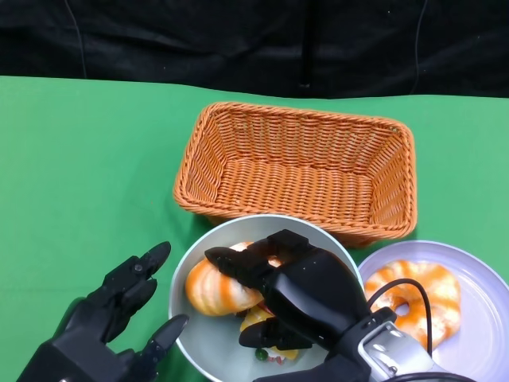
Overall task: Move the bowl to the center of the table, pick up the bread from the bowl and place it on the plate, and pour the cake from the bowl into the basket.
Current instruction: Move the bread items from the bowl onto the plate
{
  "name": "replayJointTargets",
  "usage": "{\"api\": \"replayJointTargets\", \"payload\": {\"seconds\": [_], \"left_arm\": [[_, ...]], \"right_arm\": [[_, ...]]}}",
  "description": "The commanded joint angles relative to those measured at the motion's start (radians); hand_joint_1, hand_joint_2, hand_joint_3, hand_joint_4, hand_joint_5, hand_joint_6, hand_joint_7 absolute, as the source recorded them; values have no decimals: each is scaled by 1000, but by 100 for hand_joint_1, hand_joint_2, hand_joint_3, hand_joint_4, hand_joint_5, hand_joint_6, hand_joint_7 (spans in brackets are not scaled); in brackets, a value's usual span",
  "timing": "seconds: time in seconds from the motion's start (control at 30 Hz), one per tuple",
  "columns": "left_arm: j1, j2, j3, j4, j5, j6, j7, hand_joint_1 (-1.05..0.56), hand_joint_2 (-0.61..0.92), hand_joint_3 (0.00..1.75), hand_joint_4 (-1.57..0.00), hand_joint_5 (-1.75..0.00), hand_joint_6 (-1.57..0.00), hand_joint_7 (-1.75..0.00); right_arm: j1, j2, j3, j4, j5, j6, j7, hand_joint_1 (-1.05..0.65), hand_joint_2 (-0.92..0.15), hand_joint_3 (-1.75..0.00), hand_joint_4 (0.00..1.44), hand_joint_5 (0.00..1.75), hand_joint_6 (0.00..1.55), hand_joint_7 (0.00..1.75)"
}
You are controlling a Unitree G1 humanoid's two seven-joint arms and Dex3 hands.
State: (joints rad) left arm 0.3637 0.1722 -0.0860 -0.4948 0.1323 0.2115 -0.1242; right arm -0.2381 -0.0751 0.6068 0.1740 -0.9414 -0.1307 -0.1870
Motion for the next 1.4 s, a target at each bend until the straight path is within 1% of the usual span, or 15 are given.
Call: {"api": "replayJointTargets", "payload": {"seconds": [0.03,0.07,0.13,0.17,0.2,0.27,0.3,0.33,0.43,0.5,0.67,0.97,1.1,1.27,1.4], "left_arm": [[7,-10,6,6,5,-15,19,-66,92,51,-32,-16,-34,-2],[7,-12,6,5,5,-14,19,-66,92,50,-32,-16,-35,-2],[8,-14,7,7,6,-17,19,-66,92,50,-32,-16,-35,-2],[8,-14,7,8,6,-19,19,-66,92,49,-32,-16,-35,-2],[9,-15,7,9,7,-21,19,-66,92,49,-33,-16,-35,-2],[8,-12,7,15,7,-29,15,-67,92,49,-33,-17,-35,-2],[8,-11,7,17,7,-31,14,-67,92,49,-33,-17,-36,-2],[8,-11,7,18,7,-33,13,-67,92,49,-33,-17,-36,-2],[9,-14,7,18,1,-29,11,-67,92,48,-33,-17,-36,-2],[10,-17,7,17,-7,-20,7,-67,92,48,-34,-18,-36,-2],[9,-13,7,20,-11,-20,2,-67,92,47,-34,-18,-35,-1],[14,-14,4,14,-16,-4,-1,-67,92,47,-33,-18,-36,-1],[17,-13,4,9,-18,0,-2,-66,92,47,-34,-19,-36,-1],[13,-10,2,12,-17,1,-5,-68,92,47,-34,-19,-37,-1],[8,-9,-1,16,-27,-1,-16,-67,92,48,-33,-18,-36,0]], "right_arm": [[-19,2,0,73,38,-90,-113,-19,-91,-2,84,118,103,33],[-21,1,0,88,44,-112,-143,-15,-90,-2,86,151,105,61],[-22,1,-1,106,50,-143,-188,-12,-90,-2,86,168,101,84],[-20,0,-1,111,53,-156,-208,-12,-86,-17,92,172,87,129],[-19,0,-2,116,54,-165,-222,-12,-75,-42,94,173,81,147],[-7,6,-11,102,61,-185,-271,-12,-50,-91,95,174,73,167],[-5,7,-13,98,63,-191,-285,-12,-44,-103,94,174,72,171],[-4,7,-14,98,64,-194,-293,-12,-41,-110,94,175,71,173],[0,10,-23,78,68,-209,-331,-12,-38,-115,94,175,70,174],[9,13,-42,38,79,-230,-371,-12,-35,-131,95,175,72,175],[52,-13,-88,-66,122,-261,-358,-13,-28,-146,98,175,75,175],[163,-60,-166,-256,212,-311,-278,-14,-20,-152,99,175,80,166],[215,-65,-206,-338,240,-303,-236,-16,-18,-161,100,175,82,162],[303,-76,-282,-464,274,-290,-184,-15,-13,-172,99,175,82,165],[356,-90,-355,-518,276,-305,-178,-14,-11,-175,100,175,85,158]]}}
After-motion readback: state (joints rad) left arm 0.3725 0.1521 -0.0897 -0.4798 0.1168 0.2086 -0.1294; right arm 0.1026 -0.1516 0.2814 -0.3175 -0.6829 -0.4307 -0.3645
